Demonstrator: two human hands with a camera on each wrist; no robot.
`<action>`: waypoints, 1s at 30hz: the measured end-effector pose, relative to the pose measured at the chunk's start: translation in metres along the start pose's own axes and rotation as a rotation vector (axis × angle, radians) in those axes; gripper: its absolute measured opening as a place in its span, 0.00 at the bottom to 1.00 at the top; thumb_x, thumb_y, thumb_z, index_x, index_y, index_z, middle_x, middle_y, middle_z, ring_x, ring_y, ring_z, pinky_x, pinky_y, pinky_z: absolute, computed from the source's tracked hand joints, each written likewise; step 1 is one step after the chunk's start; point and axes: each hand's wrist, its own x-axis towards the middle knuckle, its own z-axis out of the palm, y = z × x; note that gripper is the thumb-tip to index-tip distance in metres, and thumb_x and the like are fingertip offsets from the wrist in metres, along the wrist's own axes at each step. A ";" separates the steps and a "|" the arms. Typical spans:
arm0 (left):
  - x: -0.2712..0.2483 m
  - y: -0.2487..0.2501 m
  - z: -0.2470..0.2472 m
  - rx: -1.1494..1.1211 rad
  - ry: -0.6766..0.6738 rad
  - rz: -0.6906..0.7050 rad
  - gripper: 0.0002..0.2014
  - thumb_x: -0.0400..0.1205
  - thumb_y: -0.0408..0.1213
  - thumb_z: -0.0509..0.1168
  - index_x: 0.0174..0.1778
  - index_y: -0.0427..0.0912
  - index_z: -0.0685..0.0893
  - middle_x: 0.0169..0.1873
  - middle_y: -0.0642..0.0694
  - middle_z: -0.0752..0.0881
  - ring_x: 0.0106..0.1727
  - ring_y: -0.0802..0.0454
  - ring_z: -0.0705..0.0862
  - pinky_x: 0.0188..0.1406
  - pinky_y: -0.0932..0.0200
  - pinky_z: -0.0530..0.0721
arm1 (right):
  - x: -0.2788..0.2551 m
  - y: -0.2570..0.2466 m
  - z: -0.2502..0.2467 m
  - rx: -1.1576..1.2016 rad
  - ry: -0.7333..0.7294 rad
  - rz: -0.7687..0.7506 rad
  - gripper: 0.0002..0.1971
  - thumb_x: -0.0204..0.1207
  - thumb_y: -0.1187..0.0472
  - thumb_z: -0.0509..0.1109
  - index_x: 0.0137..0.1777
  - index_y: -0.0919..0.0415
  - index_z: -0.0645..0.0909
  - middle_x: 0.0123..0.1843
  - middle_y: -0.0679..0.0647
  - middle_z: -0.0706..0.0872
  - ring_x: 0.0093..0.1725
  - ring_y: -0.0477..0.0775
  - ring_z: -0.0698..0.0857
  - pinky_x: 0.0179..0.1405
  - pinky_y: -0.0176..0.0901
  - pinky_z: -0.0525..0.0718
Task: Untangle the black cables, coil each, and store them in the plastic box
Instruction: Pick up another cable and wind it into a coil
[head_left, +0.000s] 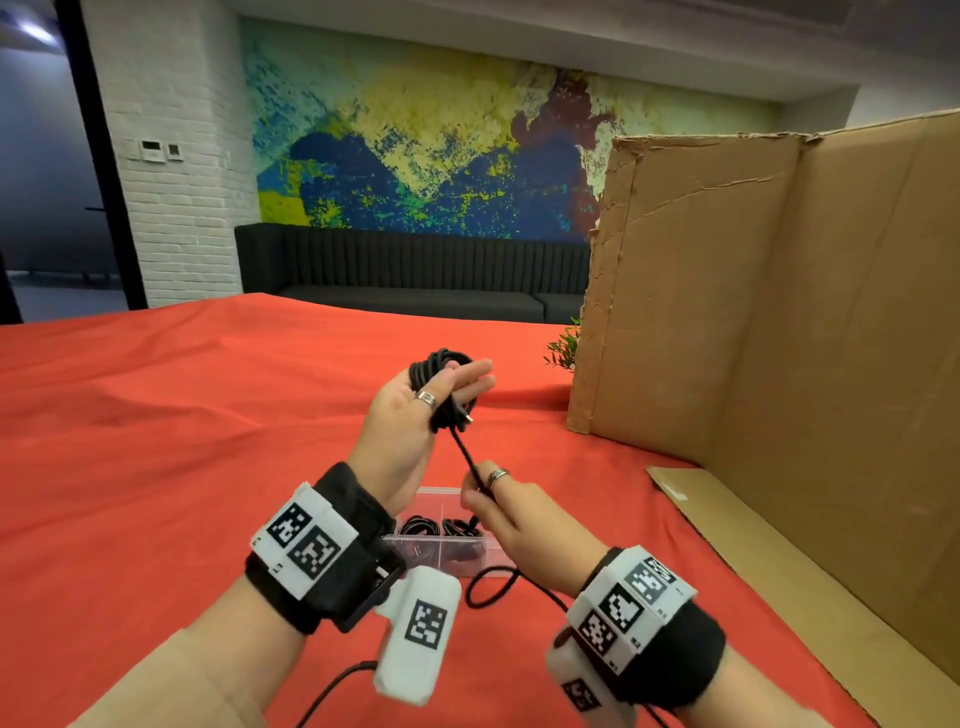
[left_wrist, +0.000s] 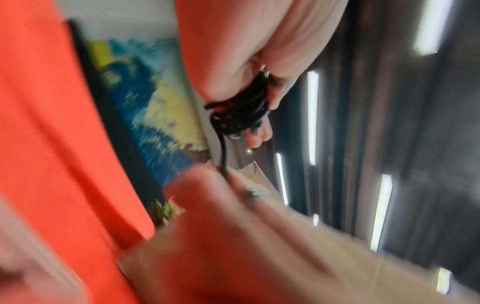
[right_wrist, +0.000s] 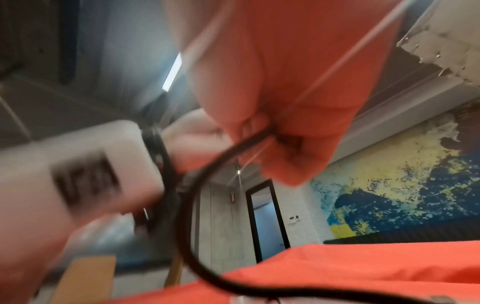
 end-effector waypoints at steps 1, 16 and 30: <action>0.000 -0.001 -0.005 0.182 -0.012 0.049 0.05 0.85 0.30 0.54 0.51 0.36 0.74 0.47 0.46 0.90 0.49 0.54 0.89 0.49 0.61 0.84 | -0.002 -0.002 -0.004 0.005 -0.024 -0.008 0.06 0.85 0.57 0.55 0.46 0.51 0.69 0.33 0.43 0.75 0.28 0.40 0.75 0.41 0.44 0.75; -0.024 0.013 -0.012 0.181 -0.468 -0.298 0.03 0.74 0.30 0.64 0.40 0.34 0.77 0.19 0.47 0.80 0.21 0.51 0.81 0.26 0.62 0.79 | 0.010 0.030 -0.042 -0.383 0.215 0.294 0.16 0.82 0.41 0.52 0.58 0.44 0.77 0.58 0.53 0.85 0.58 0.61 0.83 0.49 0.50 0.77; -0.019 -0.017 -0.032 0.920 -0.299 -0.094 0.13 0.87 0.43 0.53 0.48 0.36 0.75 0.33 0.45 0.86 0.36 0.47 0.83 0.39 0.55 0.78 | 0.000 0.002 -0.033 -0.244 0.424 -0.144 0.17 0.71 0.36 0.56 0.48 0.43 0.79 0.38 0.44 0.81 0.37 0.47 0.82 0.35 0.50 0.81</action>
